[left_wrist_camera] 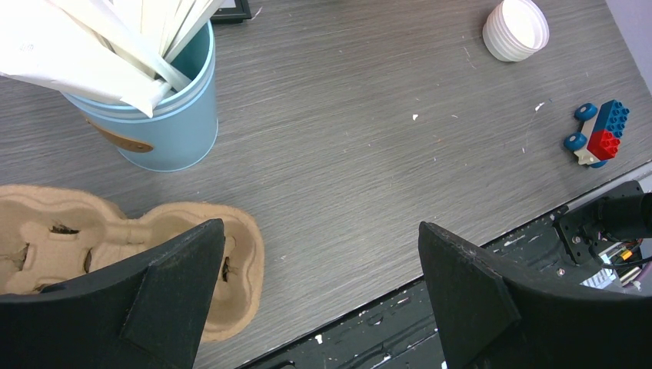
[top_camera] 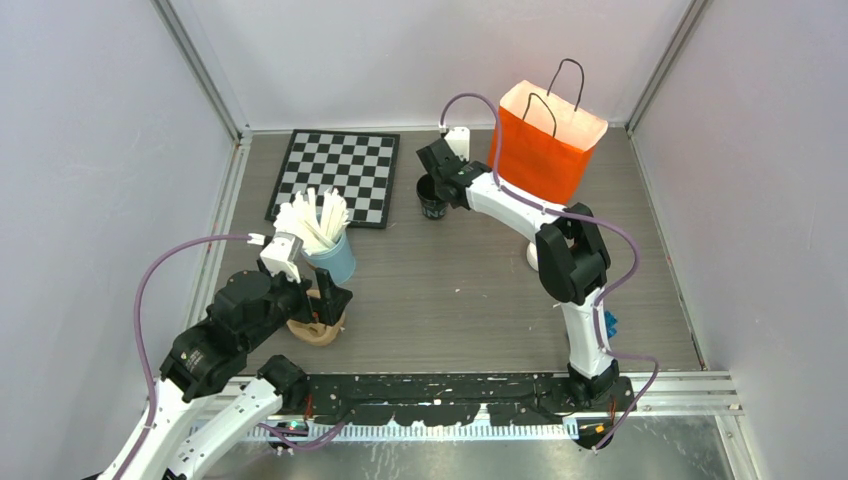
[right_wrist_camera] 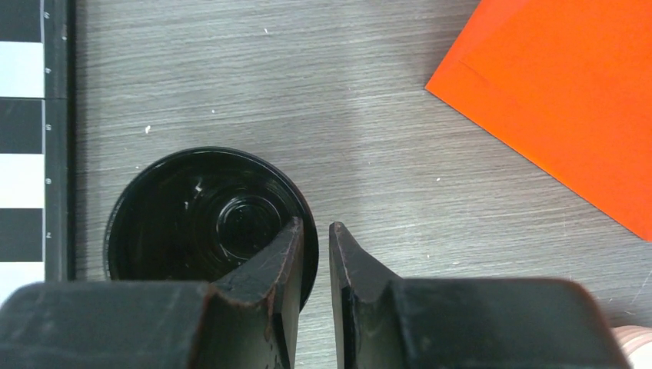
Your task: Pack the takeout coffee
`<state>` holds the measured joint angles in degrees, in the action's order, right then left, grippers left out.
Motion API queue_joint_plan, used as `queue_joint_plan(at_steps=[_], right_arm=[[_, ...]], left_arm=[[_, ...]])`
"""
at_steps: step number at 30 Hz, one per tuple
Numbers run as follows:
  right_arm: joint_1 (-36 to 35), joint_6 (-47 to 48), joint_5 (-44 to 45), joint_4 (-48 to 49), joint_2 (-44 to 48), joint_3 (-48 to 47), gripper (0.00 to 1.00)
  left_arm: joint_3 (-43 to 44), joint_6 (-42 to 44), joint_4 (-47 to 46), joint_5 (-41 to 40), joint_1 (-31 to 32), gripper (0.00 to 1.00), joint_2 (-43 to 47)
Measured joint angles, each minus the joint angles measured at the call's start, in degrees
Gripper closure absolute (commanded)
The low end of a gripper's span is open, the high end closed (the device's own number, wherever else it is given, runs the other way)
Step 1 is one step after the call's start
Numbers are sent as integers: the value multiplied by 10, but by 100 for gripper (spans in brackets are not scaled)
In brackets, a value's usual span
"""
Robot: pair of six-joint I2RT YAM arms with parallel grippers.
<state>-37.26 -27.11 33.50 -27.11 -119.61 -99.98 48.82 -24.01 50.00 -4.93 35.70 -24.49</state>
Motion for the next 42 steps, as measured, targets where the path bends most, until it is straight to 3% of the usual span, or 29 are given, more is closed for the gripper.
queue_joint_plan(at_steps=[5,14,19,28,37,42], right_arm=[[0,2,2,-9,-4,0,81],[0,11,12,-12,-4,0,78],[0,17,16,-12,-4,-1,83],[0,24,19,-13,-4,-1,75],[0,32,25,-13,-4,-2,82],[0,35,25,-13,-4,-2,78]], left_arm=[[0,0,0,0,0,1,0],[0,0,0,0,0,1,-2],[0,0,0,0,0,1,-5],[0,0,0,0,0,2,-6],[0,0,0,0,0,1,-7],[0,0,0,0,0,1,-8]])
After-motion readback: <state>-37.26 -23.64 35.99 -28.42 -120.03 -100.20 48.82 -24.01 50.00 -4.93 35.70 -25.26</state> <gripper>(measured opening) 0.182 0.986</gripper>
